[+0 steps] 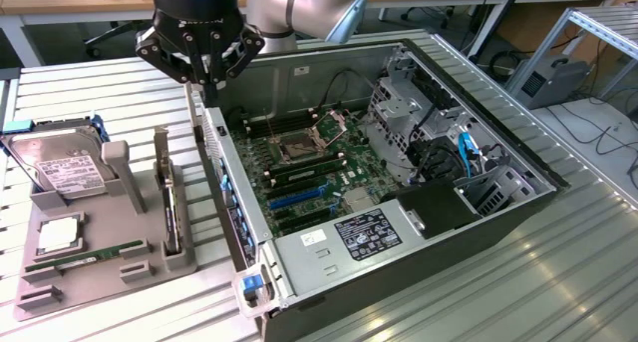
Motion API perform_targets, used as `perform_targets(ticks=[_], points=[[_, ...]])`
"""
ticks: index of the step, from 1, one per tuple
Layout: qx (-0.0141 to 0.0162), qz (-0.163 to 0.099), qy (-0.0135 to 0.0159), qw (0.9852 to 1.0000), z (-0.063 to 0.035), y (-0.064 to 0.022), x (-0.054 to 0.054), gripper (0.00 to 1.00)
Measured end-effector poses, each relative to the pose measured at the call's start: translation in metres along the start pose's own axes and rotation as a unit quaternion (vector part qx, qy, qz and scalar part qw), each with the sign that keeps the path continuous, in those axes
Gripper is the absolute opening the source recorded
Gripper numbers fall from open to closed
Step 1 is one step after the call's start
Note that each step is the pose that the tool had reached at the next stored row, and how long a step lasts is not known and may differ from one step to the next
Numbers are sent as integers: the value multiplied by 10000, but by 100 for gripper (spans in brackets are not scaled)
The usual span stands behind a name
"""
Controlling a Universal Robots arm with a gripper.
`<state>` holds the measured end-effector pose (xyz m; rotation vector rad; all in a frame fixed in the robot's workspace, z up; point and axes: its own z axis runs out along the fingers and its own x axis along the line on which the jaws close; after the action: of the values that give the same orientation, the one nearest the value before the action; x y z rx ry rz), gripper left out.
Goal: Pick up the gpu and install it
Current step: 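Reach for the gpu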
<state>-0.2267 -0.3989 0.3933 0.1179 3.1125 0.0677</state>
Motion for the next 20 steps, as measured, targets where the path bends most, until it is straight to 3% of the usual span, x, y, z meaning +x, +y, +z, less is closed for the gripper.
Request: perform_targets(ticks=[20], points=[[0, 0, 0, 10000, -2, -6, 80, 11]])
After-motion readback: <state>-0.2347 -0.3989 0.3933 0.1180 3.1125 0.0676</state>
